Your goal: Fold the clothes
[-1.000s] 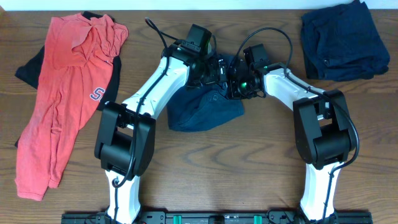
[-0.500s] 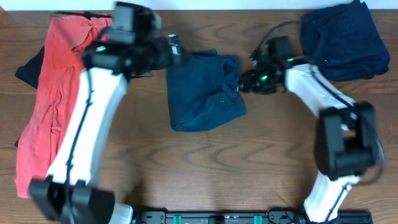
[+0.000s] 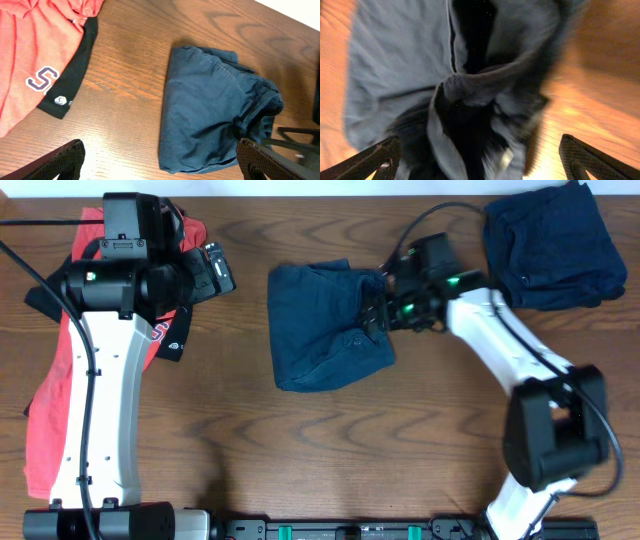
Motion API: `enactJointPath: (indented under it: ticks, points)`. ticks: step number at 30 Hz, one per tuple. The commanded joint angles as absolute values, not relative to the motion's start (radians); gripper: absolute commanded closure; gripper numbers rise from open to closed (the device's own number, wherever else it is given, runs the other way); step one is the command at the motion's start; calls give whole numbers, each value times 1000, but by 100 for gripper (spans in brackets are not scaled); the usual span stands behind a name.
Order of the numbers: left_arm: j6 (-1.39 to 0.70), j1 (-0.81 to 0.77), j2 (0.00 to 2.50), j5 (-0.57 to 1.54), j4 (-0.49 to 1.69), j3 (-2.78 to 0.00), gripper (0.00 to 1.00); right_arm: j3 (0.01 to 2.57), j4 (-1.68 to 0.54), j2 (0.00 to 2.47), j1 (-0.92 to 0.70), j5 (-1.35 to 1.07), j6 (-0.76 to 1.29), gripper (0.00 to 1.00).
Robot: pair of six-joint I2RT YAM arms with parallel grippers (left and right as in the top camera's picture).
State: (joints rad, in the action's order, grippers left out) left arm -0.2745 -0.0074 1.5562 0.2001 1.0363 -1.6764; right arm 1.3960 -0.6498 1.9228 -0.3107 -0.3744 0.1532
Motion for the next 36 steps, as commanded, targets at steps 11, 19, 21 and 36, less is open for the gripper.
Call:
enactJointPath:
  ticks: [11, 19, 21, 36]
  points:
    - [-232, -3, 1573, 163, 1043, -1673, 2, 1395, -568, 2098, -360, -300, 228, 5]
    - [-233, -3, 1573, 163, 1043, -1673, 2, 1395, -556, 2179, -407, -295, 249, 34]
    - [-233, -3, 1573, 163, 1044, -1673, 2, 1395, -556, 2186, -410, -291, 255, 48]
    - [-233, -3, 1581, 163, 1047, -1673, 2, 1430, -506, 2129, -316, -488, 273, 99]
